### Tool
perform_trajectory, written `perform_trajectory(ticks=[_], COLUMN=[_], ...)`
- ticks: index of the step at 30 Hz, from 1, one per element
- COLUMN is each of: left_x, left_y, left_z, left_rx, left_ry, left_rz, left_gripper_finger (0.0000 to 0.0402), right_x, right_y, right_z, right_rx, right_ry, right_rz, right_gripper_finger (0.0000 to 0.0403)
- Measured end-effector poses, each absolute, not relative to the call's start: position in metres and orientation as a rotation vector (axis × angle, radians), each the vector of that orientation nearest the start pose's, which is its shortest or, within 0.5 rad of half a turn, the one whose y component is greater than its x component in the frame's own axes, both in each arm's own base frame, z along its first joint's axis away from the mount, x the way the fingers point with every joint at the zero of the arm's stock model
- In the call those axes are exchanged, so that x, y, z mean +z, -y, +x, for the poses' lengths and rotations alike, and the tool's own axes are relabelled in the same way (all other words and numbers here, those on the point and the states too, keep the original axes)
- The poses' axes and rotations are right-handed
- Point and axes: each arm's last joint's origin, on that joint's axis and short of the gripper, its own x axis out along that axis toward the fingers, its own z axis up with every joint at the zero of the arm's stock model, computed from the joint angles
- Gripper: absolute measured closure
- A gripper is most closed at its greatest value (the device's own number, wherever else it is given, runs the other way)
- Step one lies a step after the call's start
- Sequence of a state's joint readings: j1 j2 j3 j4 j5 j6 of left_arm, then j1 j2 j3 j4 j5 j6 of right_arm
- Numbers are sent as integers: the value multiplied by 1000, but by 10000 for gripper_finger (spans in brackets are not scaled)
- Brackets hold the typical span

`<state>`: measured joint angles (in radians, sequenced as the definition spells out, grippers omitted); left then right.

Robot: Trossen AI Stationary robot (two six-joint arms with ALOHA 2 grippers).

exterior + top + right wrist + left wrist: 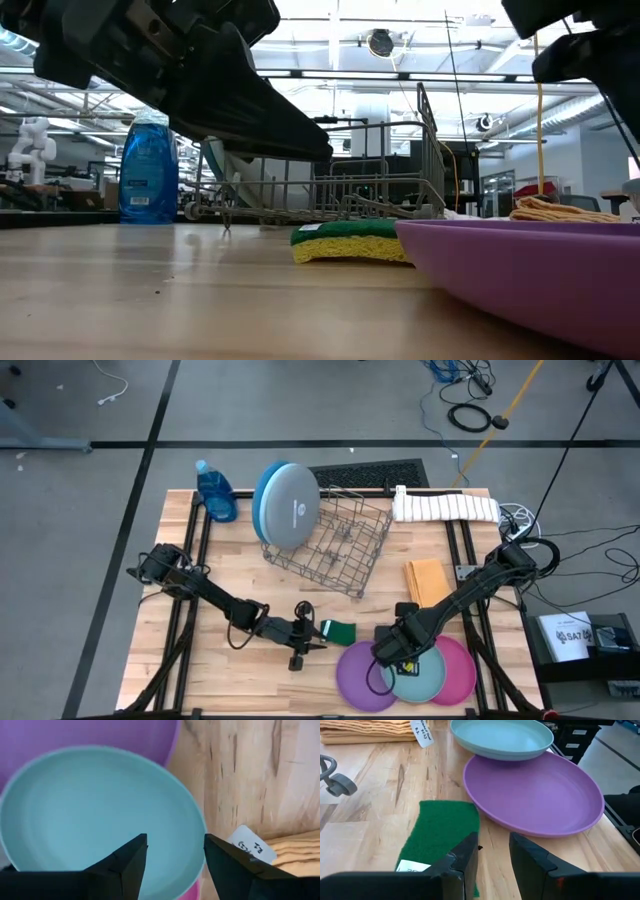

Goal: Sort dishes
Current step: Put the small light blue plate in the dish rack

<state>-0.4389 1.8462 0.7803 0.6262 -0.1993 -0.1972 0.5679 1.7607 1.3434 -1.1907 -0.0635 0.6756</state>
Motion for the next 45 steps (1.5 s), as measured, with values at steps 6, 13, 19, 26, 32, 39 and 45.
perform_trajectory(ticks=[6,13,19,26,32,39,45], left_x=[131,131,130,130,130,130,130], left_y=[143,144,147,147,147,147,147], left_z=[319,319,317,317,317,317,317], left_rx=[-192,-187,-191,-192,-186,-179,-178], left_ry=[-440,-443,-462,-461,-459,-457,-457], left_rz=[-62,-92,-99,-101,-103,-102,-102], left_gripper_finger=[290,290,290,290,290,290,290], right_x=[222,218,208,196,189,179,178], right_y=[-169,-168,-167,-162,-156,-150,-145], right_z=[260,253,256,261,263,267,273], right_rx=[-5,39,33,66,83,166,182], right_ry=[-1684,-1722,-1657,-1608,-1613,-1587,-1568], right_rz=[38,-61,-89,-90,-105,-79,-36], right_gripper_finger=[210,211,212,212,213,239,270])
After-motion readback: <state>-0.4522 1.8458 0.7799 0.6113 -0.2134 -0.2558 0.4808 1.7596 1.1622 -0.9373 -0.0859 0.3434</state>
